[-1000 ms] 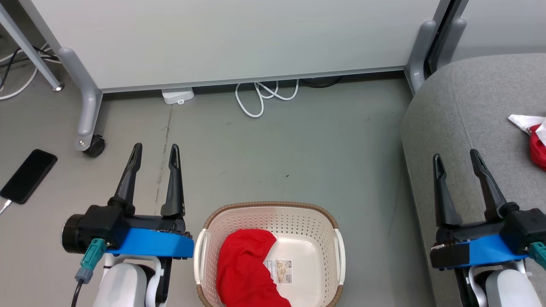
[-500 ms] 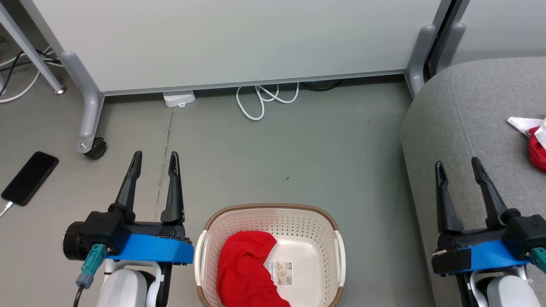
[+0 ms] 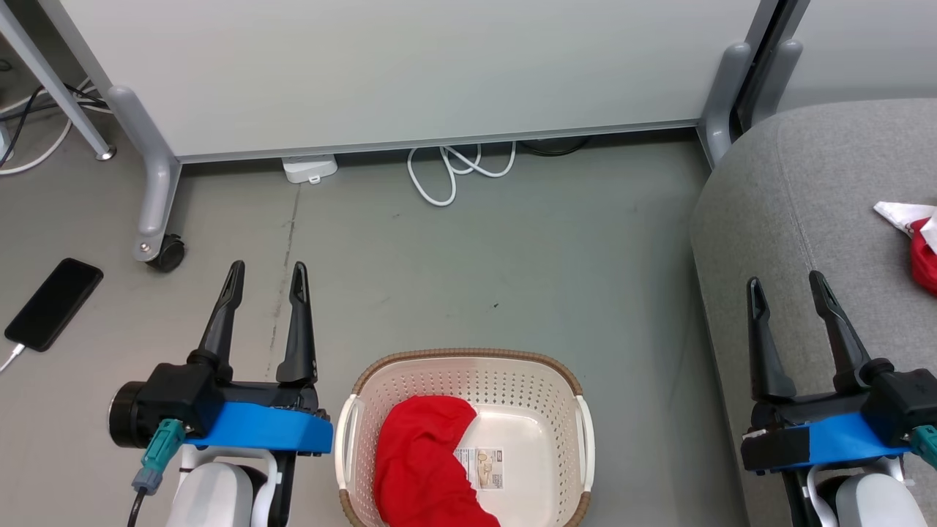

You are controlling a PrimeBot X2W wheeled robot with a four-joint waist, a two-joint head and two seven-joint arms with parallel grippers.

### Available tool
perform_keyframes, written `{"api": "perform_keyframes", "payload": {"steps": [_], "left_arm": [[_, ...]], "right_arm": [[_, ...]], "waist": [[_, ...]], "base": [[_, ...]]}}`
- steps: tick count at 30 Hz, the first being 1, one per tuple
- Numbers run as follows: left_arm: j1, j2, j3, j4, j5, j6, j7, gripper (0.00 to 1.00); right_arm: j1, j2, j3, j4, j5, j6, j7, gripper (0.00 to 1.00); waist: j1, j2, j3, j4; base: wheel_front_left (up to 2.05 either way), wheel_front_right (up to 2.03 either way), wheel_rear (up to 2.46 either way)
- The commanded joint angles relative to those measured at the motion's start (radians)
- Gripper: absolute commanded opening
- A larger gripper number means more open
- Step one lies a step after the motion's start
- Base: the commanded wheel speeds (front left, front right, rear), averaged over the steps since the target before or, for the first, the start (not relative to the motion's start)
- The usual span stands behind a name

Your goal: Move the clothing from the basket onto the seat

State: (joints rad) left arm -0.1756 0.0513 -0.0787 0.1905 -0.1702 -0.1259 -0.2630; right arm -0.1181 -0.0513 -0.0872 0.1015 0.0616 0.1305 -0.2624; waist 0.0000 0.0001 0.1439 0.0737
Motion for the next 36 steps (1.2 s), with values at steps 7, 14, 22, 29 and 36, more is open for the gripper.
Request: {"api": "perform_keyframes", "payload": {"steps": [7,14,22,29,36], "left_arm": [[-0.043,0.004,-0.025,0.010,0.006,-0.007,-0.003,1.00],[-0.142,0.063,-0.127,0.078,-0.003,-0.005,-0.002,1.00],[-0.262,0.133,-0.283,0.217,-0.011,-0.004,-0.002,1.00],[-0.387,0.178,-0.449,0.359,-0.012,-0.005,-0.003,1.00],[-0.512,0.195,-0.637,0.526,-0.013,-0.004,-0.003,1.00]], "right_arm": [[-0.007,0.001,-0.006,-0.006,0.006,0.001,-0.004,1.00],[-0.054,0.001,0.001,-0.021,-0.005,0.001,-0.004,1.00],[-0.119,0.001,0.008,-0.046,-0.015,0.001,-0.004,1.00],[-0.212,0.001,0.021,-0.077,-0.028,0.001,-0.004,1.00],[-0.279,0.001,0.035,-0.090,-0.025,0.001,-0.004,1.00]], "waist": [[0.0000,-0.0001,0.017,0.000],[0.0000,-0.0001,0.057,-0.013],[0.0000,-0.0001,0.147,-0.045],[0.0000,-0.0001,0.281,-0.083],[0.0000,-0.0001,0.397,-0.111]], "base": [[0.00,0.00,0.00],[0.00,0.00,0.00],[0.00,0.00,0.00],[0.00,0.00,0.00],[0.00,0.00,0.00]]}}
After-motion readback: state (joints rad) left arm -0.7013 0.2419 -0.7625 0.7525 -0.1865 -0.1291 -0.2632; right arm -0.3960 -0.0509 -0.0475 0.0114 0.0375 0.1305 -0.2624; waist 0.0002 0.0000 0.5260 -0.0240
